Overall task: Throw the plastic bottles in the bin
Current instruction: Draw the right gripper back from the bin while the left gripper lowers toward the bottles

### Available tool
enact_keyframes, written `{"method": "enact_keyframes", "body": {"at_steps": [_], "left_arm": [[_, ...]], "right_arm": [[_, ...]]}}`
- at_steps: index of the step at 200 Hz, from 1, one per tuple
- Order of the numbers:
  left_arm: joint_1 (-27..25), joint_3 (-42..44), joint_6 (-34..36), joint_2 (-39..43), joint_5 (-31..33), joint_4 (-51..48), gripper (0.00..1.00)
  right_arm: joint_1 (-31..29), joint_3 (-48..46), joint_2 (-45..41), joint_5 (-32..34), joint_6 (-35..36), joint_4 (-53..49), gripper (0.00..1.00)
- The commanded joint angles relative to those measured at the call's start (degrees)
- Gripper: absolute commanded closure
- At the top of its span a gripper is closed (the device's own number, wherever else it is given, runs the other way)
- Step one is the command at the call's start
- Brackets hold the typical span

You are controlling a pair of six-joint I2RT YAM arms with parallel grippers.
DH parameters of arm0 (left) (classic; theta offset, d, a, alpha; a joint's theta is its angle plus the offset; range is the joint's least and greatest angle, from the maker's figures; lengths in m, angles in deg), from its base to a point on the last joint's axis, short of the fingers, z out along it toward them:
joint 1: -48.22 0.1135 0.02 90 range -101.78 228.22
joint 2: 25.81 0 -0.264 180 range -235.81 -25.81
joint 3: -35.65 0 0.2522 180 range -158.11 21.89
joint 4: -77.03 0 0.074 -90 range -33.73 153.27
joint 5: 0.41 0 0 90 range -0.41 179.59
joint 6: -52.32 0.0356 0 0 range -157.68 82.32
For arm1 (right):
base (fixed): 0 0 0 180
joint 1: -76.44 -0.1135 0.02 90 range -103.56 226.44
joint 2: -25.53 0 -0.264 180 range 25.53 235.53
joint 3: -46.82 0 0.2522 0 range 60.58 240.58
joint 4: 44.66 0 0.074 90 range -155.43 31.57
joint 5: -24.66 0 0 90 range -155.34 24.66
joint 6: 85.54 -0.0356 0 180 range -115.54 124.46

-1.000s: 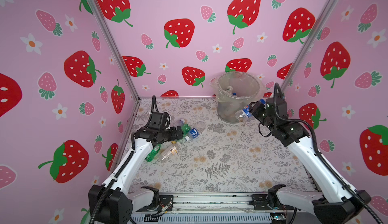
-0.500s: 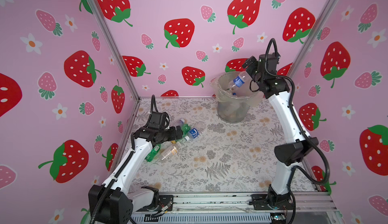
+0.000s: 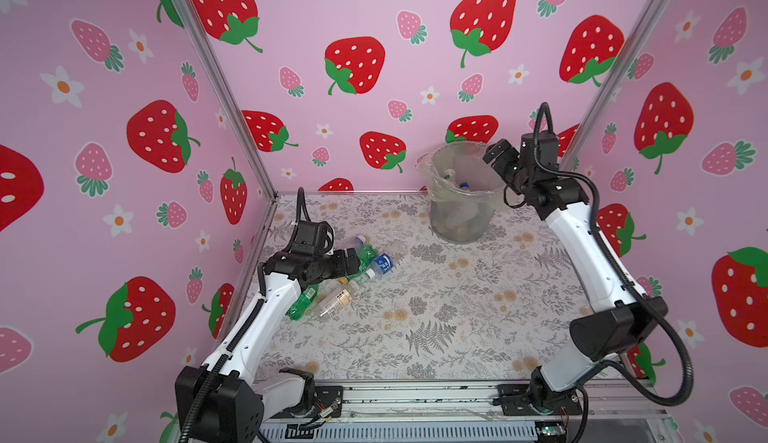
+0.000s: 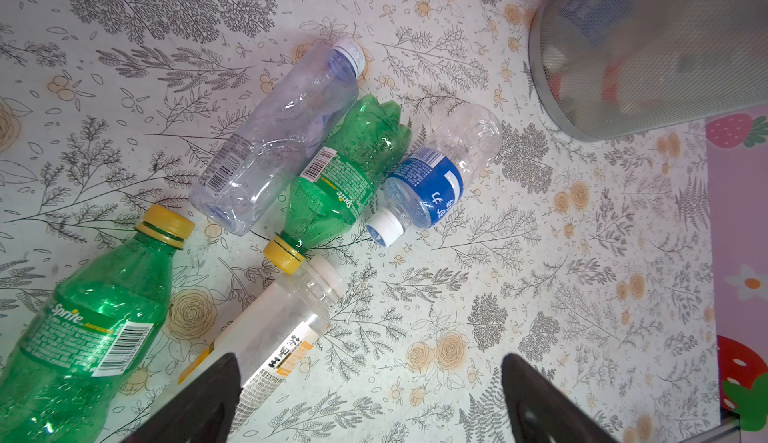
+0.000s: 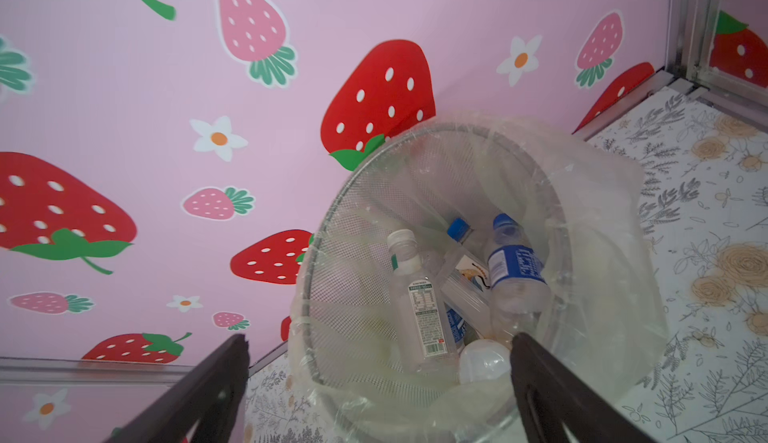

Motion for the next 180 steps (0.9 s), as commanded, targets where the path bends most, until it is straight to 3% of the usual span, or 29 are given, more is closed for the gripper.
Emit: {"method": "enact_keyframes", "body": {"at_steps": [1,86,180], "left_arm": [[0.5,0.0,-0.3,1.0,0.7,-0.1,0.01],[0.8,0.2,-0.6,1.2,4.3,0.1,0.01],[0.8,1.1,-4.4,-0.4,3.6,1.1,0.01]], "right_arm": [[-0.1,-3.5,-2.5,-2.2,2.2,1.3,0.01],[0.0,-18.0,-11.9,-11.2,5.8,2.1,0.01],[0.0,-31.4,-19.9,-22.4,10.1,6.1,0.01]]}}
